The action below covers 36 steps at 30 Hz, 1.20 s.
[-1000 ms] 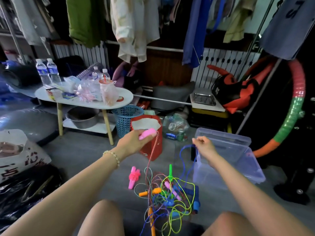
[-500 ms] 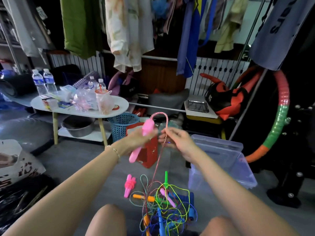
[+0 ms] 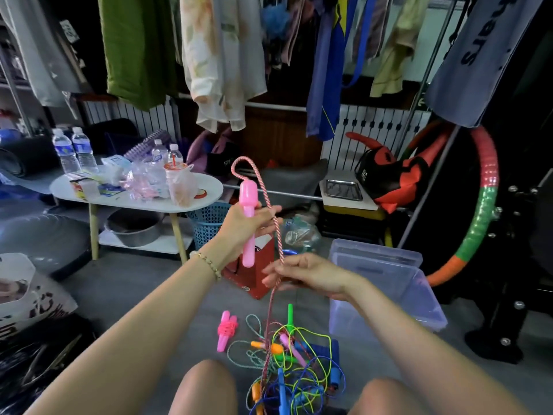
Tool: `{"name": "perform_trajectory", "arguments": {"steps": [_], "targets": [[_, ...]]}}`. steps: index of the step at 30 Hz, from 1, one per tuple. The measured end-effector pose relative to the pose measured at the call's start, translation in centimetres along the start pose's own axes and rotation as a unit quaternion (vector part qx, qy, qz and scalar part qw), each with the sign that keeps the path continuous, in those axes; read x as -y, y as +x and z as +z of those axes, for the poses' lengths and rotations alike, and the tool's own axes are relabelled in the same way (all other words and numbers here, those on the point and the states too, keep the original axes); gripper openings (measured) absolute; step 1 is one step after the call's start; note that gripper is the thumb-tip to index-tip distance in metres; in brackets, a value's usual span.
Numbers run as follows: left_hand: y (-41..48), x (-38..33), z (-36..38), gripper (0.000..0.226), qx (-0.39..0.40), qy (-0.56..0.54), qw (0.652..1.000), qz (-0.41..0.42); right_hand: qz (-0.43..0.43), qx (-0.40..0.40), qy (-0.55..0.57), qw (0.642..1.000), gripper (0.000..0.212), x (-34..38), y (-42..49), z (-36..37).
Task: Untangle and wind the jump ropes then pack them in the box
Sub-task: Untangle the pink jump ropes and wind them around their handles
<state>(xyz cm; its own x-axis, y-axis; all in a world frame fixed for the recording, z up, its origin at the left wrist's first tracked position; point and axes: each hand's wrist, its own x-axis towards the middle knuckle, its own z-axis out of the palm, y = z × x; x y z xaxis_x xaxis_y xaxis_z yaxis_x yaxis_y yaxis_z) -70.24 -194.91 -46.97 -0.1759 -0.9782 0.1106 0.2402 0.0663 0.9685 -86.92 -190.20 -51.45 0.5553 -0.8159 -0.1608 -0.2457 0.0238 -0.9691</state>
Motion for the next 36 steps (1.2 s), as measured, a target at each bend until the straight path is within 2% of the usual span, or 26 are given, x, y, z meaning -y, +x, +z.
{"name": "perform_trajectory", "arguments": {"steps": [2,5,6,7,9,11,13,15,16,18,20,22,24,26,29,32,34,36], "targets": [[-0.7,2.1,-0.9,0.012,0.016,0.039,0.997,-0.061,-0.026,-0.074,0.065,0.995,0.025,1.1,0.2,-0.5],[-2.7,6.9,-2.3,0.043,0.138,0.134,0.965,-0.181,-0.083,-0.2,0.184,0.959,0.029,2.7,0.6,-2.5],[-3.3,7.8,-2.4,0.043,0.171,0.151,0.956,-0.186,-0.094,-0.231,0.203,0.947,0.029,3.0,0.8,-3.2],[-3.8,8.1,-2.2,0.033,0.178,0.138,0.958,-0.179,-0.1,-0.256,0.215,0.937,0.03,3.1,0.8,-3.7],[-3.7,7.6,-1.7,0.021,0.14,0.086,0.973,-0.161,-0.089,-0.284,0.225,0.928,0.032,2.7,1.0,-3.8],[-3.2,5.8,-0.9,0.017,0.093,0.026,0.988,-0.12,-0.053,-0.255,0.236,0.936,0.032,1.2,0.9,-3.1],[-2.2,4.1,-0.3,0.015,0.042,-0.031,0.996,-0.078,-0.011,-0.167,0.219,0.961,0.027,-0.4,0.6,-1.7],[-1.2,2.9,-0.1,0.03,0.0,-0.047,0.997,-0.058,0.0,-0.074,0.116,0.991,0.027,-1.2,0.2,-0.2],[-0.8,2.7,-0.1,0.033,-0.013,-0.031,0.998,-0.054,-0.002,-0.052,0.061,0.997,0.027,-1.5,0.3,0.2],[-0.8,3.1,-0.3,0.02,-0.025,0.012,0.998,-0.052,-0.008,-0.077,0.023,0.997,0.02,-1.2,0.5,0.5],[-1.1,4.6,-1.0,0.012,-0.004,0.012,0.997,-0.08,-0.035,-0.145,0.058,0.987,0.015,-0.3,0.8,0.2],[-2.1,6.2,-1.5,0.014,0.078,0.038,0.987,-0.134,-0.081,-0.215,0.127,0.965,0.016,0.8,1.0,-0.9],[-3.3,7.5,-1.5,0.02,0.164,0.126,0.966,-0.155,-0.115,-0.252,0.164,0.947,0.017,1.8,0.9,-1.9],[-3.8,7.7,-1.1,0.018,0.187,0.165,0.959,-0.138,-0.12,-0.259,0.159,0.945,0.017,2.3,0.8,-2.2],[-3.3,6.4,-0.6,0.02,0.135,0.143,0.976,-0.091,-0.103,-0.267,0.178,0.942,0.02,1.6,1.2,-1.8],[-1.9,3.5,0.1,0.021,0.046,-0.027,0.997,-0.049,-0.059,-0.178,0.262,0.947,0.029,0.1,1.0,-1.7],[-0.7,1.8,0.5,0.023,-0.001,-0.057,0.998,-0.013,-0.014,-0.097,0.193,0.976,0.031,-0.7,0.5,-1.0],[-0.1,0.8,0.7,0.021,-0.028,-0.051,0.998,0.004,0.009,-0.076,0.079,0.994,0.022,-0.8,0.4,-0.2]]}}
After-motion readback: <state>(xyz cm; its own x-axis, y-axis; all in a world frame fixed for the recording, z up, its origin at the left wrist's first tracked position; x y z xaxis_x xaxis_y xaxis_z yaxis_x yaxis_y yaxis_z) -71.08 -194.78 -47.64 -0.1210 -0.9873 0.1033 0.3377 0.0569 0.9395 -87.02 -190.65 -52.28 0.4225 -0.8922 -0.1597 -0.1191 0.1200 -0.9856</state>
